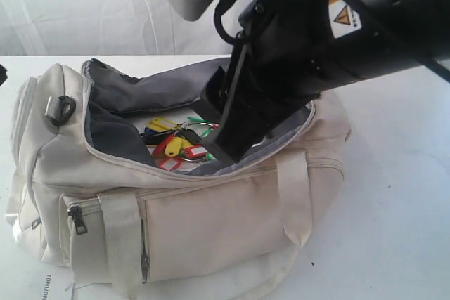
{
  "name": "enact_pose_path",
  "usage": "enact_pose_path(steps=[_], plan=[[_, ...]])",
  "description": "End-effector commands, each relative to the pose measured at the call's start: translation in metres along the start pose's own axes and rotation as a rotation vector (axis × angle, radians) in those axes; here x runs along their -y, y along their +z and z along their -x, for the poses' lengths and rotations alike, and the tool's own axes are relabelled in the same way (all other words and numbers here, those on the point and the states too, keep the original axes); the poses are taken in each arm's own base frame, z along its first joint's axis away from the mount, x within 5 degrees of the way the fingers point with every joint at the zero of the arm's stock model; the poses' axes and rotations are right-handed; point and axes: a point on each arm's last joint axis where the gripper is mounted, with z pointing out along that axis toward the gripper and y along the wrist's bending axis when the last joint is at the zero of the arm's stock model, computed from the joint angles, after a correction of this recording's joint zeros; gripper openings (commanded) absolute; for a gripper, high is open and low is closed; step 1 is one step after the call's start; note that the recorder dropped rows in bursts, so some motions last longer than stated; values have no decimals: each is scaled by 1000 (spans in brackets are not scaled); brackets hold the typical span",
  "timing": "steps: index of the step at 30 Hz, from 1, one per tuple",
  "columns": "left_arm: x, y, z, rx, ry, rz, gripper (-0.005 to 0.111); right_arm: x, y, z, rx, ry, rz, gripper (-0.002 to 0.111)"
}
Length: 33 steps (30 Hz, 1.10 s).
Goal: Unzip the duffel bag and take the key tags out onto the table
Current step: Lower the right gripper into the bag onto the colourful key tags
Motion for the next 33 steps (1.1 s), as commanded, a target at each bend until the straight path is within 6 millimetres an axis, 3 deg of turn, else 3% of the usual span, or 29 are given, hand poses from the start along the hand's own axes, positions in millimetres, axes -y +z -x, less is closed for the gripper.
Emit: enact_pose_path(steps=[1, 7, 10, 13, 16, 19, 21, 23, 28, 33], plan=[[21, -31, -32, 84, -22, 16, 0, 2, 13, 1, -5, 64, -33, 61], [41, -68, -62, 275, -24, 82, 0, 11, 49, -3, -65, 120, -175, 42], [47, -82, -73, 366, -43, 120, 0, 21, 89, -5, -167, 145, -197, 24], [48, -81, -76, 402, -48, 138, 0, 46, 125, -8, -302, 186, -172, 4], [48, -76, -76, 405, -55, 134, 0, 68, 153, -2, -318, 262, -11, 4], [49, -76, -76, 413, -60, 128, 0, 78, 168, 2, -298, 314, 86, 4], [50, -76, -75, 422, -68, 117, 0, 82, 183, 0, -301, 315, 99, 5], [50, -76, -75, 426, -70, 115, 0, 83, 198, -7, -325, 286, 83, 16], [50, -77, -74, 433, -73, 111, 0, 83, 221, -25, -399, 250, 62, 68], [50, -77, -74, 437, -76, 108, 0, 87, 239, -33, -393, 235, -7, 66]])
